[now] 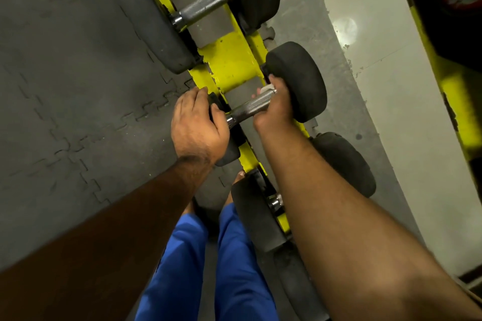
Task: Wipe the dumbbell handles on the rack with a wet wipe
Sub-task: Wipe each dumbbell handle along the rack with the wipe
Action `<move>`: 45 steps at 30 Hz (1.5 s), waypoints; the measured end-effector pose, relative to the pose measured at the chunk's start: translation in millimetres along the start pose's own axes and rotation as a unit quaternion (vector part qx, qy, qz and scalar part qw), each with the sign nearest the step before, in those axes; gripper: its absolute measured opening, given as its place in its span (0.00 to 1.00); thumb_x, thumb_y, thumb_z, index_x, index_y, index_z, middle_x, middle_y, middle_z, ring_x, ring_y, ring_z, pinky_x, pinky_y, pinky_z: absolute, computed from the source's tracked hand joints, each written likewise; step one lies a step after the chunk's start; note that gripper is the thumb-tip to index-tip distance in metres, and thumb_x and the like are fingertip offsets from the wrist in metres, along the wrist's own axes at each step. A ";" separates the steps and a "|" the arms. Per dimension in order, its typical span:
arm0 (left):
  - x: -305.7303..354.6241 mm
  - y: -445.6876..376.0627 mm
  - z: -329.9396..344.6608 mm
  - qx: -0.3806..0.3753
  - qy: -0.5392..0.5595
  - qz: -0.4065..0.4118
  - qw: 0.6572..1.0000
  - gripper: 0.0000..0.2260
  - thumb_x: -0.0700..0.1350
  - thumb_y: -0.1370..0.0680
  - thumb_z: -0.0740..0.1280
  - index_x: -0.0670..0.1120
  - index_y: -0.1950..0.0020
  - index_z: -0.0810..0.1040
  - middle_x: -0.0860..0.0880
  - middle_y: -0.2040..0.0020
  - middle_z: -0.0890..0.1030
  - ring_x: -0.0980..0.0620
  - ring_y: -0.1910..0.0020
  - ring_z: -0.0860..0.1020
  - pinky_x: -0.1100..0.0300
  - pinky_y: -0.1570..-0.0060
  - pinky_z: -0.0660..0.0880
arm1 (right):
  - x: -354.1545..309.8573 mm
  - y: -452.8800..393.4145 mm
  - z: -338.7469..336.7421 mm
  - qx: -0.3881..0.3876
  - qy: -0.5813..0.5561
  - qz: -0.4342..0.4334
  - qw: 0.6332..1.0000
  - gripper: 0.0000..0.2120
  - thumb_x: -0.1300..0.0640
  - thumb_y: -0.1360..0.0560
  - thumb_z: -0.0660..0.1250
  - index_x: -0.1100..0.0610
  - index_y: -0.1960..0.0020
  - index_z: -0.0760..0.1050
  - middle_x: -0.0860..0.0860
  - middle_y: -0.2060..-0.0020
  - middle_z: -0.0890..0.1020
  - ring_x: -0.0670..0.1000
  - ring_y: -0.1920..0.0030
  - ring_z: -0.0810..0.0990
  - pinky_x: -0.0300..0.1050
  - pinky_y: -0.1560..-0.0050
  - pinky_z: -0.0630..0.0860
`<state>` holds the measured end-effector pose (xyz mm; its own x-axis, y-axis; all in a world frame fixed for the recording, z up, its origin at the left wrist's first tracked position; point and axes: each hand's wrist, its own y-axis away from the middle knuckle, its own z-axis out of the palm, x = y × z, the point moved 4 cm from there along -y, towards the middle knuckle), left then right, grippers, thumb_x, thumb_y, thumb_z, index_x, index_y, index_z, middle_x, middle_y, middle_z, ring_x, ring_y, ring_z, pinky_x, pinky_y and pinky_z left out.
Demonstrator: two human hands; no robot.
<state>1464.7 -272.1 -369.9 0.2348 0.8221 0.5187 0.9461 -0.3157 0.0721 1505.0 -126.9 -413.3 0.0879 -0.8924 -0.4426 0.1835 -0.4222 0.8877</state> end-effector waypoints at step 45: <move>2.1 0.1 -2.4 -0.012 0.004 -0.012 1.000 0.24 0.51 0.24 0.57 0.37 0.35 0.76 0.40 0.37 0.79 0.43 0.36 0.75 0.46 0.33 0.70 | 0.9 -7.6 -14.1 -0.084 0.050 0.014 0.995 0.08 0.54 0.20 0.64 0.57 0.55 0.75 0.53 0.61 0.78 0.51 0.59 0.78 0.44 0.56 0.75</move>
<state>1464.7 -271.6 -366.7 0.2111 0.8257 0.5232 0.9458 -0.3077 0.1039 1517.4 -122.2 -422.3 0.1915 -0.8792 -0.4363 0.3393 -0.3578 0.8700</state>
